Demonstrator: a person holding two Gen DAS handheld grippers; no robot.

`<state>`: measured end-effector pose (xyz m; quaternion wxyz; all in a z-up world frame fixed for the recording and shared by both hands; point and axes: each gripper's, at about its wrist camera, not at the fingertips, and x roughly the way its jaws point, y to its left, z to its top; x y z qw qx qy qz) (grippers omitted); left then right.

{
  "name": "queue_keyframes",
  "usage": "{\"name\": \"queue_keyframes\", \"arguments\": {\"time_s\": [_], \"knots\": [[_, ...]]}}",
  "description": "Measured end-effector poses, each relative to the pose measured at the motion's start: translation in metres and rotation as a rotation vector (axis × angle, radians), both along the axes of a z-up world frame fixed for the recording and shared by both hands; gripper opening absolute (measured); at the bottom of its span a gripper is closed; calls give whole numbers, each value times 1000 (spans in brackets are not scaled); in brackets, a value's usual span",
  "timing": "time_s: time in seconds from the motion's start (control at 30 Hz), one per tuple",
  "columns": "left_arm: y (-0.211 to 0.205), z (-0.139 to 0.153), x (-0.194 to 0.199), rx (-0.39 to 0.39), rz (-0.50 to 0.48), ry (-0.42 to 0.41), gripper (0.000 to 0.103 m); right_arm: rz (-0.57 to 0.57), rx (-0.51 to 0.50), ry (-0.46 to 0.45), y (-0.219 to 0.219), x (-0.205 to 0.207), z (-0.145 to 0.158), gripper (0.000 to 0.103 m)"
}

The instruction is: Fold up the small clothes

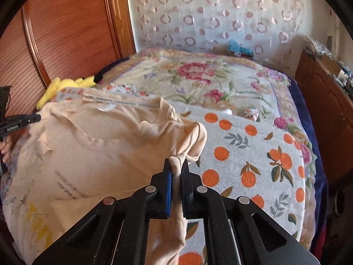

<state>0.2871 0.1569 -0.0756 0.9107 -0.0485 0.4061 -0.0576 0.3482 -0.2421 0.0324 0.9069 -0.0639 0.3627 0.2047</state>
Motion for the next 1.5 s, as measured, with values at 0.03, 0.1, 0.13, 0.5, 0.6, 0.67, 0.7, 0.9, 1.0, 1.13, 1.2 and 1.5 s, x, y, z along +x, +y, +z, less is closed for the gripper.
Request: {"name": "queue_keyframes", "arguments": {"time_s": [0.03,0.1,0.13,0.5,0.6,0.67,0.7,0.9,1.0,1.13,1.2,1.5], "knots": [[-3,6,-6,-1,-10,-12,8,6,8,-24,-1,-11,6,6],[-10,23,-22,6,-25,-52,7,13,1,-68,0,-34,19,6],[-12,31,-30,5,-31,-73,7,13,-6,-87,0,-44,23,6],[-28,72,-189,-32,-99,-227,7,37,41,-185,-43,-210,38,6],[-28,58,-229,-53,-102,-209,7,51,51,-163,-58,-258,22,6],[-28,52,-246,-66,-95,-194,7,53,67,-132,-74,-281,15,6],[-28,49,-251,-65,-95,-188,7,55,76,-105,-80,-290,9,6],[-22,36,-285,-54,-66,-142,7,60,62,-22,-98,-329,-4,6],[-20,40,-297,-42,-57,-122,7,62,53,-3,-105,-346,1,6],[-19,57,-316,-22,-71,-143,7,73,-8,5,-97,-361,13,6],[-18,59,-320,-16,-75,-139,7,73,-9,26,-95,-360,13,6],[-28,47,-313,25,-87,-99,30,88,-38,87,-72,-342,-1,10]]}}
